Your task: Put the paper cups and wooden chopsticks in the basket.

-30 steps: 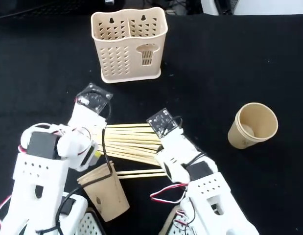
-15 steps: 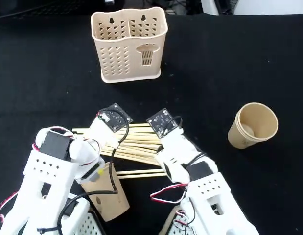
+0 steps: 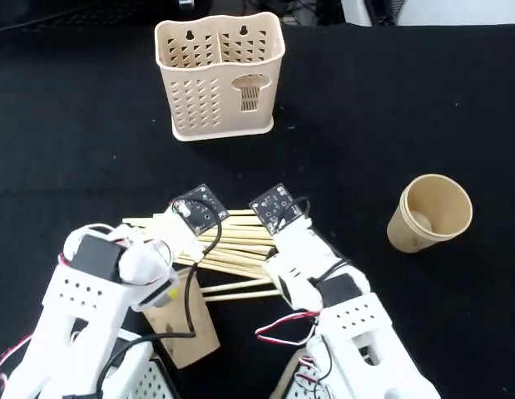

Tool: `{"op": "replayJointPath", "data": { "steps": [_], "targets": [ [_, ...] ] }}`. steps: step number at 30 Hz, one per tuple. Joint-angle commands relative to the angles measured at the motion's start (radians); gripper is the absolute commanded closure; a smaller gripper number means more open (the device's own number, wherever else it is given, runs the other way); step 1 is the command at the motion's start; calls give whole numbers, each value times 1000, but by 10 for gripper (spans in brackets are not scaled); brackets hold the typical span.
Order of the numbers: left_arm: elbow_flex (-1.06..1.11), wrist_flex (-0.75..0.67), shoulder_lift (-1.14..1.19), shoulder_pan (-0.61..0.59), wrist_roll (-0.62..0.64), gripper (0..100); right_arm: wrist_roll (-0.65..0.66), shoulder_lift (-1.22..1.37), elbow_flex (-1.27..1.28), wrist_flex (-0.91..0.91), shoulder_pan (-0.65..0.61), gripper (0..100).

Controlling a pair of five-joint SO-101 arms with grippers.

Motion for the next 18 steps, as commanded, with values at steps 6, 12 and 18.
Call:
{"op": "replayJointPath", "data": {
  "steps": [6,12,18],
  "targets": [
    [70,-5,9,12,-11,809,-6,-12,-4,-20,9,985],
    [68,-3,9,13,-11,885,-6,-12,-4,-20,9,985],
    [62,-3,0,8,-6,888,-6,-10,-4,-25,9,985]
  ]
}}
